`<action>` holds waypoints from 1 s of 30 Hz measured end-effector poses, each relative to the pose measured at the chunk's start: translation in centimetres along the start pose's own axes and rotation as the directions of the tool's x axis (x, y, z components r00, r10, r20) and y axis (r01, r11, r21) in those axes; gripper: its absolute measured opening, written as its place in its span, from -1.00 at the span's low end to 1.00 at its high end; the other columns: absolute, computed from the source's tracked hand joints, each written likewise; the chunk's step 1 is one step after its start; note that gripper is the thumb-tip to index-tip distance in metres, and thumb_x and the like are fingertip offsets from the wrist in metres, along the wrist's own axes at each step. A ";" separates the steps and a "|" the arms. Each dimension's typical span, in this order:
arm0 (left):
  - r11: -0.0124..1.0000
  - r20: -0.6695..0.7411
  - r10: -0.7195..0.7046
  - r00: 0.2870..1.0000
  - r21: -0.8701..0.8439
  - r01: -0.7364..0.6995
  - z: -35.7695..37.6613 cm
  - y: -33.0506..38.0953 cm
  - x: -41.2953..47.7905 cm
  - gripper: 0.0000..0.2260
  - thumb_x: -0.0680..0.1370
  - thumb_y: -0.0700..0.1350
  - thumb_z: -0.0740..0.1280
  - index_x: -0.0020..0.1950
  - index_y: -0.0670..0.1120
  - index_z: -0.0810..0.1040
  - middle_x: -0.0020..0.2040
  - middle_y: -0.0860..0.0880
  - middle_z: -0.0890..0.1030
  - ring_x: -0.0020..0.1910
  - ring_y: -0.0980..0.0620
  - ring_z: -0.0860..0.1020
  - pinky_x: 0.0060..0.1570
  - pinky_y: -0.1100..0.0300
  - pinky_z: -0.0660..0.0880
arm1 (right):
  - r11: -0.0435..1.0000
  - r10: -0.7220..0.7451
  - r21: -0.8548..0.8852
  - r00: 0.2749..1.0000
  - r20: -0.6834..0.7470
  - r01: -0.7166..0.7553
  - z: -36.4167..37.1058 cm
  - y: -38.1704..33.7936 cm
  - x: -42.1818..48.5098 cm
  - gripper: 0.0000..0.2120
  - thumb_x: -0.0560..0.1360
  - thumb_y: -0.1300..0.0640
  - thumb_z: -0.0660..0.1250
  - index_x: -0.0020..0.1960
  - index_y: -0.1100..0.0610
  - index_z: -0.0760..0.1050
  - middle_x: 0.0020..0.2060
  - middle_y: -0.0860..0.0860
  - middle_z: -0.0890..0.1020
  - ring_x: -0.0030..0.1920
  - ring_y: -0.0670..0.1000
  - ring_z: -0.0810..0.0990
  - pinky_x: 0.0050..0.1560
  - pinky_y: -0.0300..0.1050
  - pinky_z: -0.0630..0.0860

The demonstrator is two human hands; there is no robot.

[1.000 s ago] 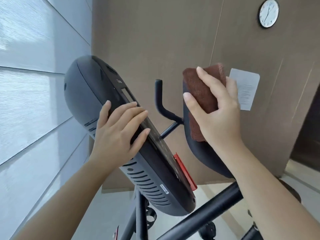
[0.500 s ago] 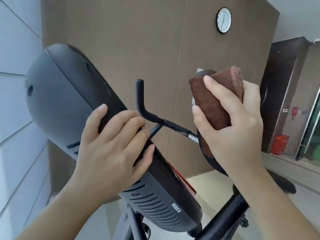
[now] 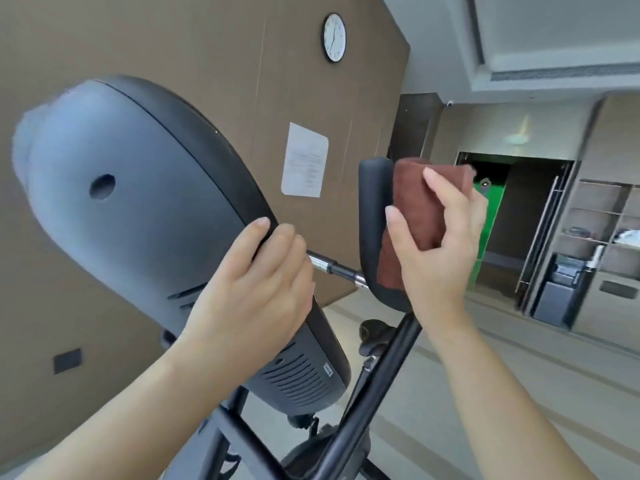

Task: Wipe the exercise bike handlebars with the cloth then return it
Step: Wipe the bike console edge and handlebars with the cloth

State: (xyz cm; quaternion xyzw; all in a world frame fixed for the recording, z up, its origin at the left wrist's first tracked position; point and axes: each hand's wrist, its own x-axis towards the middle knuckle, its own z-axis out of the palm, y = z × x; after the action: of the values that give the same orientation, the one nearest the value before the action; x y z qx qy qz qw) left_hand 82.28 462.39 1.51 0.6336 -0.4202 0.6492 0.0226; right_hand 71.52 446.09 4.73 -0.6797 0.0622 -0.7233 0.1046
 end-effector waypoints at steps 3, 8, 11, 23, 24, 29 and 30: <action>1.000 0.015 0.013 1.000 0.001 -0.013 0.4 0.1 -0.2 -0.82 0.48 -0.09 0.28 -0.17 -0.19 0.54 -0.14 -0.12 0.59 0.02 -0.11 0.55 0.28 0.00 0.15 | 0.991 -0.067 -0.112 0.995 0.069 0.075 2.8 -1.8 2.4 -0.61 0.42 0.01 0.41 0.22 0.05 0.51 0.21 0.12 0.37 0.24 0.00 0.38 0.14 -0.39 0.28; 1.000 0.026 -0.008 1.000 -0.008 0.009 1.0 0.3 -0.5 -0.76 0.44 -0.05 0.34 -0.08 -0.24 0.55 -0.05 -0.16 0.60 0.13 -0.14 0.40 0.33 -0.01 0.01 | 0.933 -0.119 -0.320 0.981 0.150 0.162 3.6 -1.6 1.8 -0.65 0.42 -0.02 0.40 0.19 0.01 0.55 0.22 0.16 0.41 0.19 0.11 0.41 0.04 -0.30 0.24; 1.000 0.019 0.001 1.000 -0.005 -0.001 1.0 0.3 -0.6 -0.73 0.44 -0.04 0.32 -0.04 -0.24 0.55 -0.02 -0.16 0.60 0.16 -0.15 0.38 0.33 -0.02 0.01 | 0.918 -0.154 -0.338 0.972 0.178 0.207 2.7 -0.6 -0.1 -0.66 0.41 0.03 0.40 0.18 0.04 0.56 0.20 0.21 0.41 0.19 0.12 0.40 0.08 -0.26 0.29; 0.999 -0.034 0.035 0.999 0.030 -0.034 0.7 0.3 -0.6 -0.75 0.46 -0.01 0.29 -0.07 -0.19 0.52 -0.05 -0.11 0.59 0.13 -0.07 0.50 0.31 0.00 0.10 | 0.963 -0.183 -0.185 0.980 0.078 0.195 0.2 1.3 -4.7 -0.66 0.42 0.10 0.39 0.18 0.10 0.52 0.12 0.11 0.37 0.17 0.01 0.41 0.26 -0.26 0.36; 0.999 -0.040 0.019 0.999 0.031 -0.017 0.8 0.4 -0.7 -0.74 0.45 -0.01 0.30 -0.05 -0.20 0.52 -0.03 -0.11 0.59 0.14 -0.07 0.49 0.32 0.00 0.07 | 0.971 -0.182 -0.153 0.983 0.009 0.181 0.8 0.8 -3.6 -0.66 0.42 0.10 0.39 0.19 0.08 0.51 0.13 0.10 0.35 0.18 0.00 0.40 0.26 -0.26 0.36; 1.000 -0.062 -0.007 0.998 -0.008 0.006 0.9 0.7 -0.8 -0.74 0.46 -0.04 0.31 -0.01 -0.22 0.53 0.02 -0.13 0.60 0.19 -0.08 0.44 0.31 0.03 0.10 | 0.967 -0.141 -0.215 0.990 -0.001 0.138 3.5 -0.2 -0.8 -0.63 0.37 0.12 0.44 0.17 0.12 0.56 0.13 0.22 0.44 0.16 0.14 0.47 0.15 -0.13 0.43; 1.000 -0.076 -0.011 0.997 -0.015 0.010 0.8 0.7 -0.7 -0.76 0.47 -0.05 0.30 -0.02 -0.22 0.54 0.03 -0.13 0.61 0.19 -0.08 0.44 0.30 0.04 0.11 | 0.962 -0.155 -0.225 0.988 0.020 0.156 3.4 0.2 -1.1 -0.63 0.37 0.12 0.43 0.17 0.12 0.56 0.13 0.24 0.45 0.16 0.16 0.47 0.15 -0.14 0.43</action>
State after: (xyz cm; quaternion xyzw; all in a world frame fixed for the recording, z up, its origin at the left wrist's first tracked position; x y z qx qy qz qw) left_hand 82.71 461.82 0.39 0.6102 -0.4207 0.6697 0.0468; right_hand 75.00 446.32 3.86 -0.6908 0.0905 -0.7167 -0.0304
